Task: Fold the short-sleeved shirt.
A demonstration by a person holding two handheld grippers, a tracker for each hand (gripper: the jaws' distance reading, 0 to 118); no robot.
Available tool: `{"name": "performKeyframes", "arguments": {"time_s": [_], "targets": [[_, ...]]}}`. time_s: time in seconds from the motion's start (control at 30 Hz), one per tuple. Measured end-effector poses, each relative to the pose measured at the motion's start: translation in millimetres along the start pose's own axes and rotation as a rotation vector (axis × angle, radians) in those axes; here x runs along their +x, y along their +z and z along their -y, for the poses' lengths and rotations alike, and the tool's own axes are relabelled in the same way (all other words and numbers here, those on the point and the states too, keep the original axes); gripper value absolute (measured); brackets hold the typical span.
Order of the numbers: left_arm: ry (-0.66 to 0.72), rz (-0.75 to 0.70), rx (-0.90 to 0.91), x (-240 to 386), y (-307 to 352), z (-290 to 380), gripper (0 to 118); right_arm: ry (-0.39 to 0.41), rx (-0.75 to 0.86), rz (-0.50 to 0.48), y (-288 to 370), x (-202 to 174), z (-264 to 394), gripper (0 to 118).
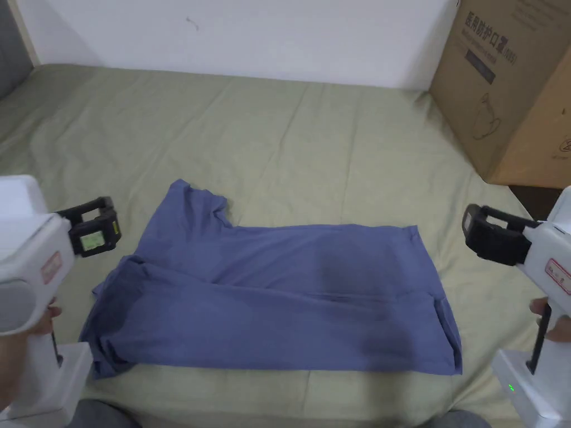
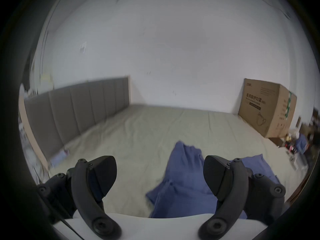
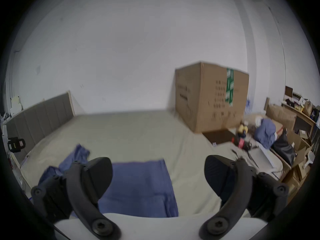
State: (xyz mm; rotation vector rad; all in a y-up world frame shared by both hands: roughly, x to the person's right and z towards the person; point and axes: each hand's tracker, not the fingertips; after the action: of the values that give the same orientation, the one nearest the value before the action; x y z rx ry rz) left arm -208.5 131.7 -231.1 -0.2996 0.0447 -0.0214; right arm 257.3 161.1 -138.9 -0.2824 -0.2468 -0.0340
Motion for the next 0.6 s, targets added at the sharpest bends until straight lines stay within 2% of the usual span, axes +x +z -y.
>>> {"name": "performKeyframes", "arguments": {"time_s": [0.07, 0.1, 0.17, 0.2, 0.23, 0.27, 0.3, 0.33, 0.6], "targets": [[-0.057, 0.033, 0.032, 18, 1, 1, 96, 0.011, 0.072, -0.007, 6, -13, -2, 111], [-0.066, 0.05, 0.039, 24, 2, 1, 85, 0.016, 0.076, -0.006, 6, -17, 0, 111], [-0.053, 0.099, 0.021, 34, 0, 4, 51, 0.028, 0.071, -0.014, 5, -26, 1, 108], [-0.046, 0.114, 0.012, 37, -1, 5, 35, 0.03, 0.073, -0.019, 5, -29, 3, 103], [-0.036, 0.123, 0.009, 41, -2, 7, 16, 0.036, 0.072, -0.022, 4, -32, 5, 86], [-0.036, 0.124, 0.009, 44, -2, 8, 6, 0.039, 0.074, -0.031, 4, -34, 7, 61], [-0.036, 0.128, 0.01, 44, -7, 10, 1, 0.042, 0.079, -0.039, 4, -35, 8, 26], [-0.037, 0.134, 0.008, 46, -8, 11, 0, 0.04, 0.081, -0.041, 2, -37, 9, 0], [-0.039, 0.174, -0.039, 44, -31, 8, 0, 0.028, 0.045, -0.055, -14, -34, 10, 0]]}}
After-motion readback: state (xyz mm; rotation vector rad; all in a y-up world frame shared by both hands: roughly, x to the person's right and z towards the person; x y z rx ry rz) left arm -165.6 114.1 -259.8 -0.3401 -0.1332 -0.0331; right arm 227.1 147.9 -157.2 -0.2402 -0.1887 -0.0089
